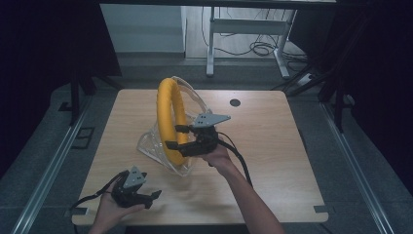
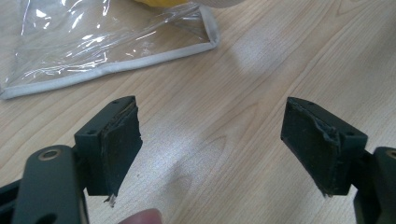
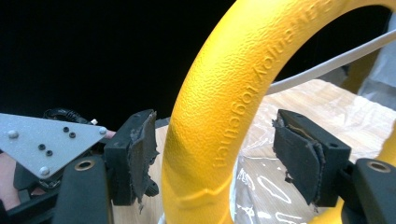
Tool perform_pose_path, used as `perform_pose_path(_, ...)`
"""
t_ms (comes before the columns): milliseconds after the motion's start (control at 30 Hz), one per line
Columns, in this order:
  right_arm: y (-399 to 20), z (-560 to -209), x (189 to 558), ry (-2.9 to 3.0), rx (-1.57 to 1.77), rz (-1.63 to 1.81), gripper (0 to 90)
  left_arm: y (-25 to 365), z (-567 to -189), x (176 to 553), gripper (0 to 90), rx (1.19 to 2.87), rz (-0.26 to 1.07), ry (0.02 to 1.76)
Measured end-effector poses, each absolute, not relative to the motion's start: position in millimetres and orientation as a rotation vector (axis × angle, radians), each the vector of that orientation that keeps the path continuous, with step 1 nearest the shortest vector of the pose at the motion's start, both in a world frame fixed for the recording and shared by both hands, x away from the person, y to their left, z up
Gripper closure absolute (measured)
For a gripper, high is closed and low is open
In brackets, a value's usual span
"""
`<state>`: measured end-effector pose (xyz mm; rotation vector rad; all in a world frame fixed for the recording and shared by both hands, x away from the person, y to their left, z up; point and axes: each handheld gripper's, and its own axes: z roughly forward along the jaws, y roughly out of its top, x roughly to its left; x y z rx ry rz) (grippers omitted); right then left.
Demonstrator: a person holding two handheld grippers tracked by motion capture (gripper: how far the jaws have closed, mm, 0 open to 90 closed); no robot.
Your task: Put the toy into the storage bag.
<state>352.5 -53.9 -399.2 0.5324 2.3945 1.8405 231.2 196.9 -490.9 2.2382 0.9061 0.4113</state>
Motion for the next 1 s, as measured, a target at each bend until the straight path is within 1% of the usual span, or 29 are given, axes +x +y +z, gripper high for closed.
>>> perform_pose_path(200,-66.4,-397.9,348.3,2.371,0.531,1.834,30.7,197.2,-490.7,231.2,19.9,2.239,0.415,0.906)
perform_pose_path(500,-106.6,-407.2,338.1,2.346,0.569,1.770,31.6,197.1,-491.4,231.4,19.9,2.236,0.415,0.915)
perform_pose_path(800,-154.8,-423.7,329.6,2.305,0.669,1.714,32.0,196.3,-492.2,231.6,19.9,2.239,0.413,0.918)
perform_pose_path(867,-158.3,-425.8,329.0,2.304,0.675,1.709,32.0,196.2,-492.3,231.7,19.9,2.239,0.414,0.919)
perform_pose_path(900,-168.1,-433.1,326.8,2.303,0.699,1.684,32.0,196.1,-492.4,231.5,19.9,2.238,0.412,0.921)
perform_pose_path(1000,-180.0,-444.2,324.3,2.307,0.738,1.666,32.0,196.0,-492.5,231.7,19.9,2.240,0.412,0.921)
